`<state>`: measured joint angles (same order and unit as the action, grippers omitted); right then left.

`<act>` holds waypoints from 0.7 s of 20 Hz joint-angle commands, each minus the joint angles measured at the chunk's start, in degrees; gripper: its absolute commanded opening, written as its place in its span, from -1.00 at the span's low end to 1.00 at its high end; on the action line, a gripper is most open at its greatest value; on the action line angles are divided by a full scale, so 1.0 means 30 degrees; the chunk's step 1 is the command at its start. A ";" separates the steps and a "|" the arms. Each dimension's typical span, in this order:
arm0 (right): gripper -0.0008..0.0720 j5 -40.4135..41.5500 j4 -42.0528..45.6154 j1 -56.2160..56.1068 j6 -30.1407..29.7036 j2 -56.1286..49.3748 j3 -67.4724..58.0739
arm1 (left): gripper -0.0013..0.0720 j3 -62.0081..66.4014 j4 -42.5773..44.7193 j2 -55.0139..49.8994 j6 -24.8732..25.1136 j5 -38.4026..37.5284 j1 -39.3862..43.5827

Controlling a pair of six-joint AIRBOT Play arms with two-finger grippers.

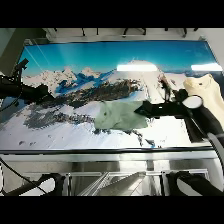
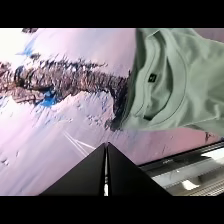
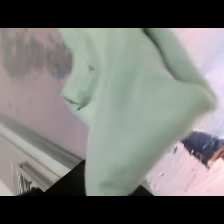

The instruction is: Fold the shirts.

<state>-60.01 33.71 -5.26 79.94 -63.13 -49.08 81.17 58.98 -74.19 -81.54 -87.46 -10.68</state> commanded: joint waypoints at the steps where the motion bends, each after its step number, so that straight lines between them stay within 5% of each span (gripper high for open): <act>1: -0.92 0.2113 0.0911 0.1778 0.1807 0.4874 0.1661 | -0.93 0.0007 -0.0663 -0.0007 -0.0051 0.0146 0.0379; 5: -0.92 0.5617 0.0838 0.1945 0.1785 0.6331 0.1188 | -0.93 0.0007 -0.0670 -0.0022 -0.0044 0.0168 0.1078; 10: -0.92 0.5224 0.0896 0.4313 0.0335 0.2805 -0.3723 | -0.93 0.0007 -0.0648 -0.0022 0.0022 0.0124 0.1341; 14: -0.92 0.1661 0.0896 0.7045 -0.1166 -0.1581 -1.1060 | -0.93 0.0007 -0.0503 -0.0073 0.0175 0.0146 0.1319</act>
<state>-48.80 36.36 10.98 79.55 -60.29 -69.38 81.17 57.19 -74.26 -81.60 -87.05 -6.79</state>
